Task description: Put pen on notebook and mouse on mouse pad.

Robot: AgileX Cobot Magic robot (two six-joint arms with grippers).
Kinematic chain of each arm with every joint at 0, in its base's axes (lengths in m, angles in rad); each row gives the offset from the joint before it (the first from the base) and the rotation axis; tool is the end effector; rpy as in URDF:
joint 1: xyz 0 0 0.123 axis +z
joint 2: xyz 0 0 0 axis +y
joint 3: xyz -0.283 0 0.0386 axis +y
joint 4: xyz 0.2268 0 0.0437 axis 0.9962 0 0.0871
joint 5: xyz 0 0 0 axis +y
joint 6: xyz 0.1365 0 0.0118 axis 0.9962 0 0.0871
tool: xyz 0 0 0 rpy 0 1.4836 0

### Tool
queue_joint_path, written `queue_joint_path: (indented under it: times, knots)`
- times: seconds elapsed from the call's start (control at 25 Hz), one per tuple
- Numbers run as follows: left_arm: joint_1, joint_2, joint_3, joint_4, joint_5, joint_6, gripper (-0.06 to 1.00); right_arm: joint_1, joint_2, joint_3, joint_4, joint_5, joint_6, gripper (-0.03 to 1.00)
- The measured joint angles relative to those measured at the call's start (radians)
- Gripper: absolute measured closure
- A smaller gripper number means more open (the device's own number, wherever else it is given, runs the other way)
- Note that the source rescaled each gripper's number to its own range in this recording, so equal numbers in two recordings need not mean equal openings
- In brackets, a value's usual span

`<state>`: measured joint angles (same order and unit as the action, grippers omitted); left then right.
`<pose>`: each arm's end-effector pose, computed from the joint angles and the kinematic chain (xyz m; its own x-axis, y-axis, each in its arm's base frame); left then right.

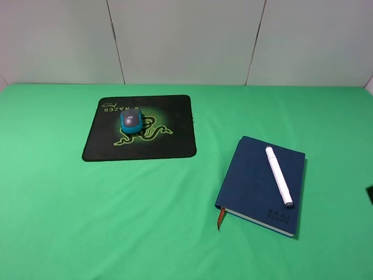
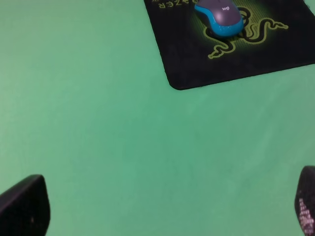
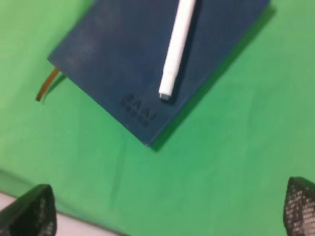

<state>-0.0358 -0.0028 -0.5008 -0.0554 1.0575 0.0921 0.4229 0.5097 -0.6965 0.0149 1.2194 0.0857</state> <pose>0.0164 -0.0072 0.2469 -0.4430 0.0807 -0.8929 0.1078 0.9935 0.0363 0.0600 0.0291 0.2687 -0.7741 -0.2489 -0.5820 -0.3491 0.9349 0.0644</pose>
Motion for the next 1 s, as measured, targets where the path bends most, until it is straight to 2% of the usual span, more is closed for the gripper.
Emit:
queue_joint_path:
  times: [0.16,0.28,0.44,1.0]
  knots:
    - [0.0,0.0,0.0,0.0,0.0,0.0,-0.06,0.0,-0.181,0.045,0.0,-0.043,-0.08,-0.03]
    - [0.0,0.0,0.0,0.0,0.0,0.0,-0.06,0.0,-0.278,0.084,0.0,-0.132,-0.095,-0.03]
    - [0.0,0.0,0.0,0.0,0.0,0.0,-0.06,0.0,-0.373,0.164,0.0,-0.199,-0.097,-0.03]
    - [0.0,0.0,0.0,0.0,0.0,0.0,-0.06,0.0,-0.447,0.199,0.0,-0.203,-0.098,-0.03]
